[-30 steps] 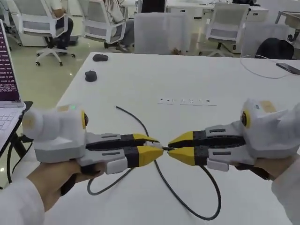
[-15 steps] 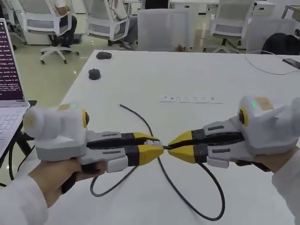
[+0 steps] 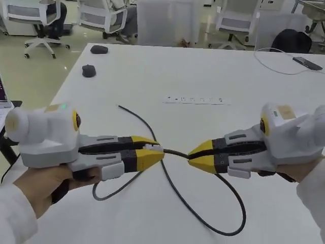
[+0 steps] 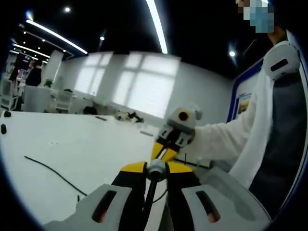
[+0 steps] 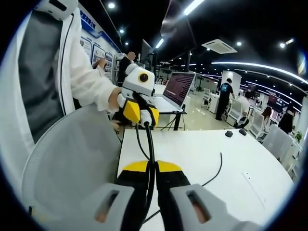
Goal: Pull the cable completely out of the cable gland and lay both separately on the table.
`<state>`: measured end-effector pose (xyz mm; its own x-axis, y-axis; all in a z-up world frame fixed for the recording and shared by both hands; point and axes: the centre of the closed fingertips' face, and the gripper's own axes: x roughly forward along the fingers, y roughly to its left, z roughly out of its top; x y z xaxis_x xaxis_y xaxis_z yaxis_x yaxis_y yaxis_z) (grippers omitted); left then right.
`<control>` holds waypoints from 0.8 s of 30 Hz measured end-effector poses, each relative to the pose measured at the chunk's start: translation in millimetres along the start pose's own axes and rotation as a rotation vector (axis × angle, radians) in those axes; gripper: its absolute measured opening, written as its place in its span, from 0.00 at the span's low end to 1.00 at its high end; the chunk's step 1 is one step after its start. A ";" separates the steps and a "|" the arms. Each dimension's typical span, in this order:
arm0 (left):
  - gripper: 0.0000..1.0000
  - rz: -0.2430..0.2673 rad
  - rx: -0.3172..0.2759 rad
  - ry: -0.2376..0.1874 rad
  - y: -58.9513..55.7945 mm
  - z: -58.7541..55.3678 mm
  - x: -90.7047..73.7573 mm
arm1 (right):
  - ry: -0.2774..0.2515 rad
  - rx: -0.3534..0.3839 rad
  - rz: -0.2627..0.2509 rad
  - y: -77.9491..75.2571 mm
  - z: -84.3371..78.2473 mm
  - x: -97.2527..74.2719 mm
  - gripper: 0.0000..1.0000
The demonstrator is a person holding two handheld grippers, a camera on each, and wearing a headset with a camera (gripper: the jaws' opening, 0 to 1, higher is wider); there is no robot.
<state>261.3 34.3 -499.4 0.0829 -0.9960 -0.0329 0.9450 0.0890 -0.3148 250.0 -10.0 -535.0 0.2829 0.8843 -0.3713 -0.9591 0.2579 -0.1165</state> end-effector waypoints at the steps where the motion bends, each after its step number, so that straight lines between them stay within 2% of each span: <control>1: 0.16 -0.002 0.000 -0.001 0.4 0.5 0.2 | 0.002 0.004 -0.004 -0.9 -1.5 -1.3 0.03; 11: 0.16 0.004 0.020 0.001 2.2 11.9 -1.2 | 0.020 0.049 -0.066 -13.2 -23.6 -17.7 0.03; 16: 0.16 0.008 0.051 0.000 0.9 15.3 -0.3 | 0.022 0.057 -0.081 -11.2 -26.9 -21.4 0.03; 24: 0.16 0.006 0.049 0.008 -2.5 14.3 3.2 | 0.036 0.075 -0.081 -9.3 -26.7 -24.6 0.03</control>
<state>263.7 30.8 -485.1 0.0865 -0.9953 -0.0428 0.9588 0.0949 -0.2677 252.1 -44.5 -549.3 0.3586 0.8451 -0.3966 -0.9305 0.3578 -0.0789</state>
